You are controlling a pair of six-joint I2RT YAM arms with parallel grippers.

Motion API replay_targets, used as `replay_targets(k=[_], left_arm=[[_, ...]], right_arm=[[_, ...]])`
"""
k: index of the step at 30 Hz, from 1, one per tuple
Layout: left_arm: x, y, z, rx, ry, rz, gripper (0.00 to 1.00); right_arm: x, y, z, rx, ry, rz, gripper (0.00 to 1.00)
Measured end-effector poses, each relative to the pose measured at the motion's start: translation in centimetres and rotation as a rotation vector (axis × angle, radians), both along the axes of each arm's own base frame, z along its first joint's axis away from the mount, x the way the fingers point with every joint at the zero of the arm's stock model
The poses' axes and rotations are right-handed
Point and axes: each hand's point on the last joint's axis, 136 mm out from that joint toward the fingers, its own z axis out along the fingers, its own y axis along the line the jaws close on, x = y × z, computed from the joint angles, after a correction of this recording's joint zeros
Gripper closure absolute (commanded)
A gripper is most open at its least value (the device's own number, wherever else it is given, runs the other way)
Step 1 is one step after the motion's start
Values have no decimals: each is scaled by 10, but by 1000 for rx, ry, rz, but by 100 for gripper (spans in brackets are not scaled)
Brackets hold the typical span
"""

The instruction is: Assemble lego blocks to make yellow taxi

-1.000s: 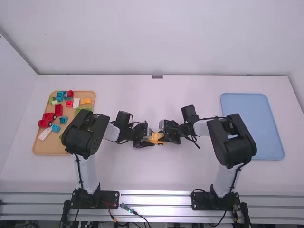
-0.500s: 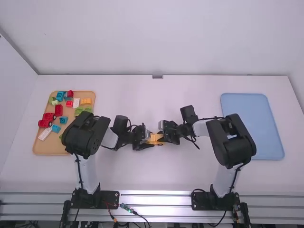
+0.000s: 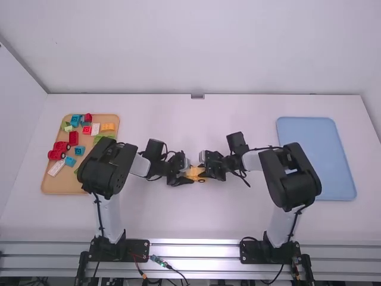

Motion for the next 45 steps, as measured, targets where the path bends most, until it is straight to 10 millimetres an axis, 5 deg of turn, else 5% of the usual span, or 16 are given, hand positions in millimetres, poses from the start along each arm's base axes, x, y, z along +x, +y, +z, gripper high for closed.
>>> replay_targets(k=[16,23,29,36,39,42,45], left_arm=[[0,1,-1,-3,-56,5,55],[1,0,0,4,-28,-3,56],[2,0,0,5,-30,-3,56],[6,1,0,6,-66,8,55],[5,1,0,0,-83,10,55],[3,1,0,-3,-79,9,55],[3,1,0,-3,-77,8,55]], right_arm=[[0,0,0,-2,0,-1,100],[0,0,0,-2,-3,-1,91],[1,0,0,-3,-4,-2,58],[0,0,0,-2,-1,-2,46],[1,0,0,-2,-3,-1,17],[3,1,1,3,-15,-2,1],[6,2,2,10,-32,-3,0]])
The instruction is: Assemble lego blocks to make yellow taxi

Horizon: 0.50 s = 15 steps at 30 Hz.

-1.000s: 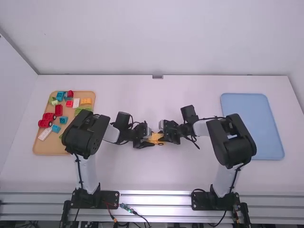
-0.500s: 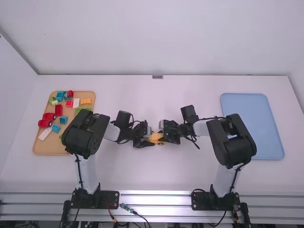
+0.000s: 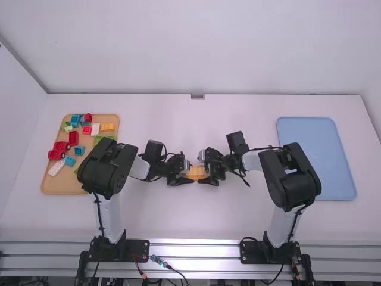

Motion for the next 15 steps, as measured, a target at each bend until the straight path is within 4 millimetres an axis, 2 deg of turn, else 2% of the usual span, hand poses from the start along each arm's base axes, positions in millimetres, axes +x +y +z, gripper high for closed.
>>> replay_targets(k=[3,7,9,12,14,15], left_arm=[[0,0,0,0,0,0,55],[0,0,-1,3,11,8,55],[1,1,-1,4,23,18,55],[2,1,-1,5,25,25,55],[2,1,-1,4,21,31,55],[2,1,-1,3,21,32,55]], right_arm=[[-1,0,2,11,13,3,0],[6,-5,12,58,23,-4,11],[10,-10,20,97,28,-5,25],[14,-19,30,151,19,-3,57],[17,-25,34,181,14,-9,100],[17,-26,36,189,11,-9,100]])
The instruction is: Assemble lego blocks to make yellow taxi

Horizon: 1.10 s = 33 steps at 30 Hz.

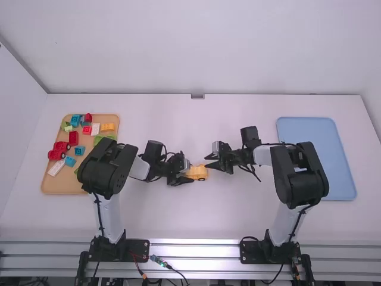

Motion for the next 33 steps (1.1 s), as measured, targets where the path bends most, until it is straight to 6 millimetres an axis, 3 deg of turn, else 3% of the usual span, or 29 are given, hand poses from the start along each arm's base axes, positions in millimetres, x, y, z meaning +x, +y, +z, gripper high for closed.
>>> replay_targets(k=[4,12,27,33], left_arm=[[-1,0,0,0,3,1,55],[-1,0,-1,3,9,-1,57],[0,0,-1,2,6,-2,58],[0,0,0,2,6,-1,59]], right_arm=[[-3,4,0,-2,0,13,100],[-22,31,-11,-72,-20,90,100],[-13,31,-26,-120,-28,56,100],[-15,34,-31,-51,3,79,100]])
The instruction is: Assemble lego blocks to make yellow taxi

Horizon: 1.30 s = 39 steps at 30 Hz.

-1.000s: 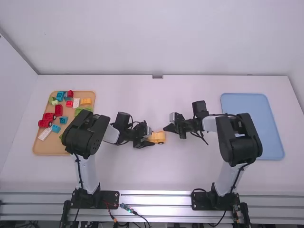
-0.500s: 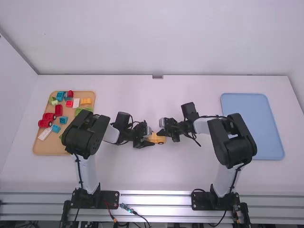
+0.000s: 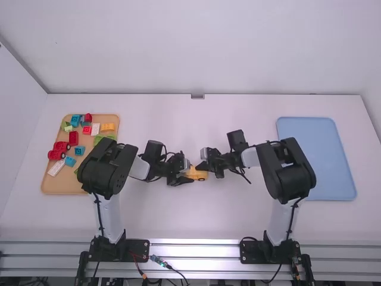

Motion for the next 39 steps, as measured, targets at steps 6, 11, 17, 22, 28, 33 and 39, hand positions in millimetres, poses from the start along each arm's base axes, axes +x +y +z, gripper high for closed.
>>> replay_targets(k=[6,11,17,22,28,33,39], left_arm=[[0,0,0,0,1,0,62],[1,0,0,0,12,4,64],[3,-1,1,1,14,4,66],[4,0,1,5,9,9,68],[4,0,1,5,9,9,71],[11,1,1,18,5,31,71],[17,1,1,27,0,54,70]], right_arm=[[0,1,-2,46,22,13,100],[-3,0,-3,63,25,28,100],[-4,0,-5,131,-46,61,100],[-3,2,-4,195,-72,70,100],[-2,-6,-2,189,19,35,100],[-7,-26,-2,129,96,-17,100],[16,-40,27,85,-35,-68,100]])
